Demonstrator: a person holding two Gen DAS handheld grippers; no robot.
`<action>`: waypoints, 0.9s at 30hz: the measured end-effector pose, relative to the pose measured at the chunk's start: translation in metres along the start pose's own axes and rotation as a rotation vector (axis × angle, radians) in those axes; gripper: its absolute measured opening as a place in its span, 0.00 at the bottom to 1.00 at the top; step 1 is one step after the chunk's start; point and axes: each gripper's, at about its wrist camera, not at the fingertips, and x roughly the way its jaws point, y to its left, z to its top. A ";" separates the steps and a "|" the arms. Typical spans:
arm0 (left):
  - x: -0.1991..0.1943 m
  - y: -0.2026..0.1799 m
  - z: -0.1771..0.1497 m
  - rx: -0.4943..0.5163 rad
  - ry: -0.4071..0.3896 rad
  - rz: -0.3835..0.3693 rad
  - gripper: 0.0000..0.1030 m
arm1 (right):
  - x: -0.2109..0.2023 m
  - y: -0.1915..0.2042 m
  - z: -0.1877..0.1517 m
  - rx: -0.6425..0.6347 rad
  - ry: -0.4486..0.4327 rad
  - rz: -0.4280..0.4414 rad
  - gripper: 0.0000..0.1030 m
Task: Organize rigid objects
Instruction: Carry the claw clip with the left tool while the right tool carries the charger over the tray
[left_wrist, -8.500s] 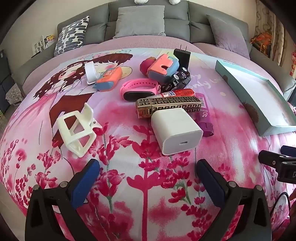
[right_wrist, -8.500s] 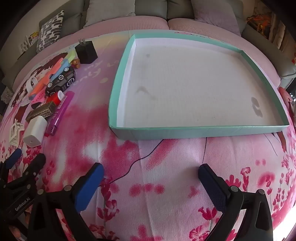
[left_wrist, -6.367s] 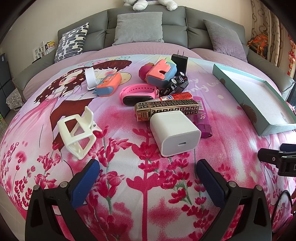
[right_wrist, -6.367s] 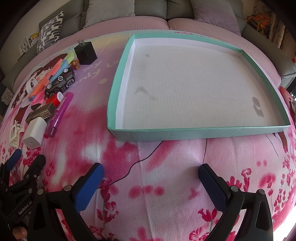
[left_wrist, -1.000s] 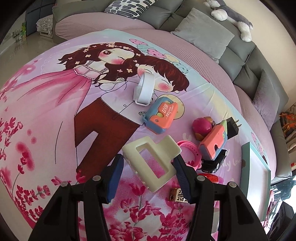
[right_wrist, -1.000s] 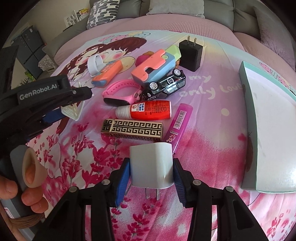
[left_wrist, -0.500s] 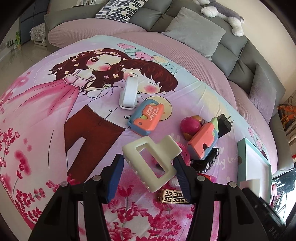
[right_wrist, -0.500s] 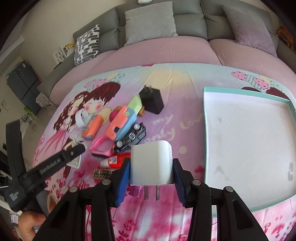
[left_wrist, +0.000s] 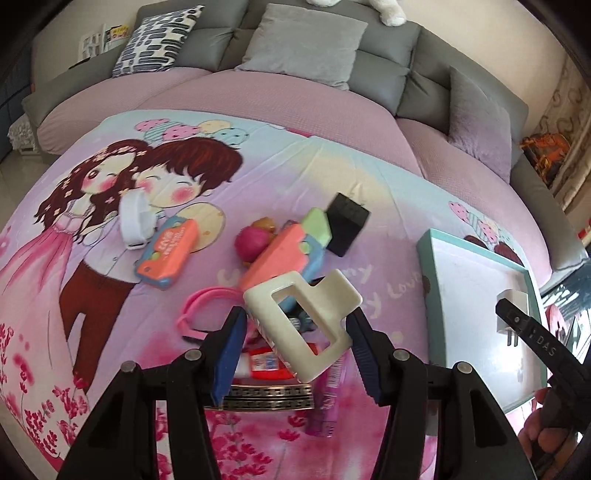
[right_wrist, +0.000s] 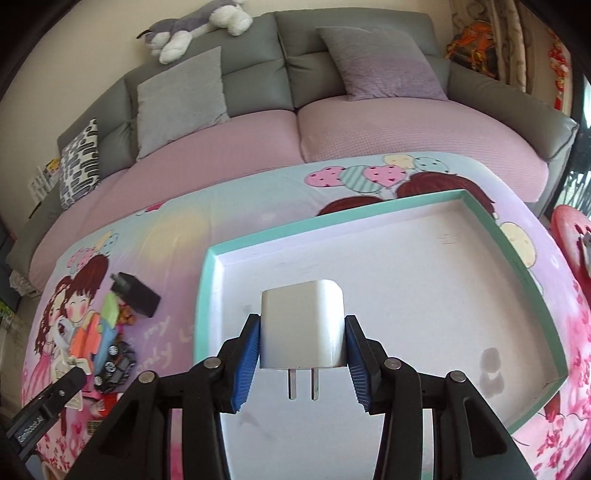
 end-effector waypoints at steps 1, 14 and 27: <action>0.002 -0.012 0.001 0.024 0.007 -0.016 0.56 | 0.002 -0.011 0.000 0.016 0.001 -0.016 0.46; 0.028 -0.168 0.020 0.350 0.034 -0.102 0.56 | 0.001 -0.103 -0.001 0.225 -0.002 -0.161 0.46; 0.070 -0.197 0.010 0.330 0.146 -0.085 0.65 | -0.006 -0.124 0.001 0.254 -0.008 -0.154 0.47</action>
